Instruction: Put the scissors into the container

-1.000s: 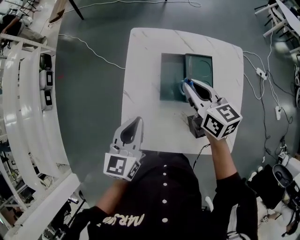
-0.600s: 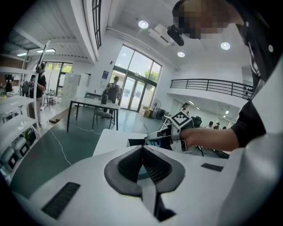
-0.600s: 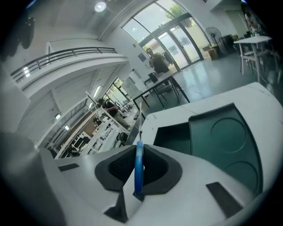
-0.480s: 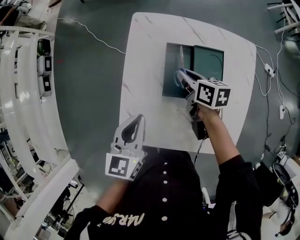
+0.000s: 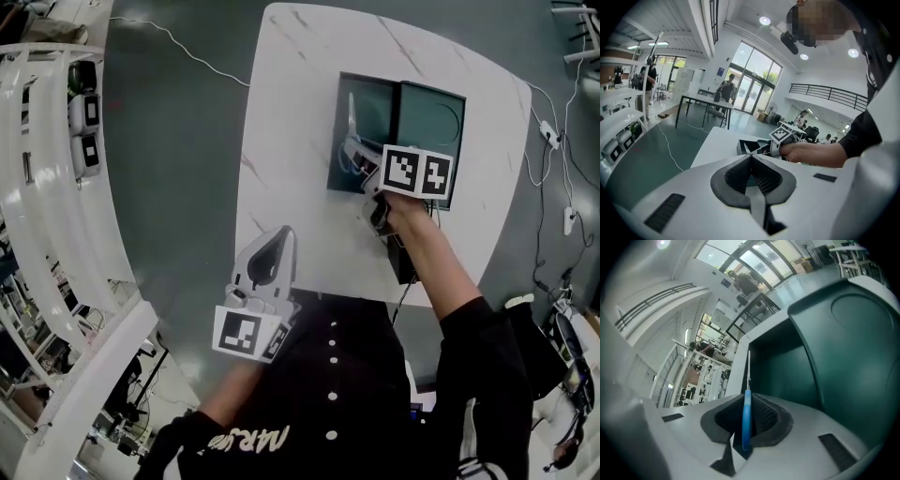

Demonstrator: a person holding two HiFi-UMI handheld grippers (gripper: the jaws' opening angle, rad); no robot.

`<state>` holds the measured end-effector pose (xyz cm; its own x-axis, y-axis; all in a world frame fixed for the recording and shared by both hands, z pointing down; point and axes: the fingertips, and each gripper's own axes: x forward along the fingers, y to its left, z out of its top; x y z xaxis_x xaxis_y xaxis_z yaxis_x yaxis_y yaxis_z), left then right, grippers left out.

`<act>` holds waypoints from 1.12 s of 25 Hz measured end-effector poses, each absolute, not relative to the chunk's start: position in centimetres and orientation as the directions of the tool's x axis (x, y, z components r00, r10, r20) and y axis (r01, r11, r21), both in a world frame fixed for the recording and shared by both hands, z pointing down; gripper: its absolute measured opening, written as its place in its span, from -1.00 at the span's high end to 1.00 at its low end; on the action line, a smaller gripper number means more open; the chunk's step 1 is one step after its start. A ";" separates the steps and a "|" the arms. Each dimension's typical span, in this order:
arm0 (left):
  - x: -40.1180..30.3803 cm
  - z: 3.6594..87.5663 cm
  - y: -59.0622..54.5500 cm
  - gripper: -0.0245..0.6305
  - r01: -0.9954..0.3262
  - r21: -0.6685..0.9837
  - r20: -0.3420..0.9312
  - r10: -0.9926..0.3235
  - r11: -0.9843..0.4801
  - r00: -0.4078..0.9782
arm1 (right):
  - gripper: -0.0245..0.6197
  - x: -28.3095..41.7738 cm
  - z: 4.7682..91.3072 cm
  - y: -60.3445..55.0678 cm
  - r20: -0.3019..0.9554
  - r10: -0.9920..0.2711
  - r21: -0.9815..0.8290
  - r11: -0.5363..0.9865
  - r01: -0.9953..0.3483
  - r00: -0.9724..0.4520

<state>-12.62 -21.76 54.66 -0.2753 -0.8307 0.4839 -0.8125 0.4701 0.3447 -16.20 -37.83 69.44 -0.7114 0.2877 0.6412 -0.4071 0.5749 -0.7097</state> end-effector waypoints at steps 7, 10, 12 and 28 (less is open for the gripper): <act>-13.4 56.5 -21.7 0.85 -0.790 0.354 0.516 -0.809 0.500 -0.281 | 0.74 -16.7 71.9 -37.4 0.648 0.317 -0.735 0.499 -0.459 -0.693; -13.4 57.1 -21.6 0.85 -0.785 0.358 0.524 -0.805 0.506 -0.279 | 0.74 -17.1 72.6 -37.3 0.653 0.323 -0.735 0.488 -0.471 -0.685; -13.3 57.5 -21.7 0.85 -0.782 0.363 0.529 -0.803 0.507 -0.276 | 0.73 -17.2 73.1 -37.3 0.666 0.322 -0.723 0.498 -0.478 -0.672; -14.0 57.9 -21.0 0.85 -0.767 0.379 0.528 -0.802 0.518 -0.280 | 0.40 -17.4 73.6 -37.7 0.775 0.265 -0.594 0.613 -0.520 -0.574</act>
